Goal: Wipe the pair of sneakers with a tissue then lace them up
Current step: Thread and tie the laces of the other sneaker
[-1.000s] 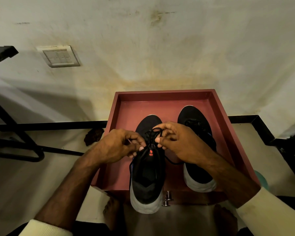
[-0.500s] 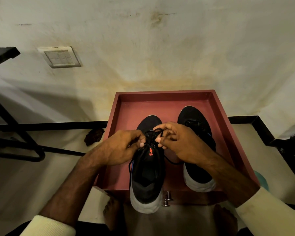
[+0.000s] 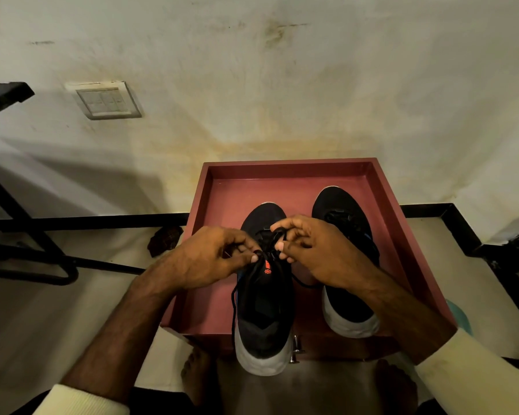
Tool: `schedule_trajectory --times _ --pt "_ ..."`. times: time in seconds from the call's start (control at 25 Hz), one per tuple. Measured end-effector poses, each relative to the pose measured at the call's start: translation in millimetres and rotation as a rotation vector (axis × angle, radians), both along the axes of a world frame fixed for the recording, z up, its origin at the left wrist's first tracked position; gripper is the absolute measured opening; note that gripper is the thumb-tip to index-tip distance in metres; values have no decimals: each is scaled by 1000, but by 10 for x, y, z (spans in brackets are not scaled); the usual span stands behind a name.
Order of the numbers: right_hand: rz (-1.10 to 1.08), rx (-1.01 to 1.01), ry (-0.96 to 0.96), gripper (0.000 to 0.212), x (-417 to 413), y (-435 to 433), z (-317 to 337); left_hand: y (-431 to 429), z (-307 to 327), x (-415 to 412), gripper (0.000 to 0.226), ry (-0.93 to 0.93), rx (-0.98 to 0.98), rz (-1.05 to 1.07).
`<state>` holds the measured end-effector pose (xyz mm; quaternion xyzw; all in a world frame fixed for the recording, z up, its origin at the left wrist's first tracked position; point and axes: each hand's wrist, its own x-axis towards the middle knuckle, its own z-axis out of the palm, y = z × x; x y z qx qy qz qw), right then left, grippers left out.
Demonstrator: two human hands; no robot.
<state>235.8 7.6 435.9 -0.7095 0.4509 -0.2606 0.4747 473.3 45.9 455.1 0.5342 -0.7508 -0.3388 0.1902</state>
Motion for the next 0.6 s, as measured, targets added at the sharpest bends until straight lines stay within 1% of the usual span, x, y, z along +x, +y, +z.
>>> schedule_trajectory --times 0.04,0.12,0.2,0.32,0.48,0.6 --pt "0 -1 2 30 -1 0 2 -4 -19 -1 9 3 13 14" --pt "1 -1 4 30 0 3 5 -16 -38 -20 5 -9 -23 25" --pt "3 0 3 30 3 1 4 -8 -43 -31 6 -24 -95 16" --pt "5 -21 24 31 -4 -2 -3 -10 -47 -20 9 -3 -137 22" --pt "23 -43 46 31 10 13 -26 -23 -89 -66 9 18 -111 36" --pt "27 -42 51 31 4 16 -28 9 -125 -122 15 96 -63 29"
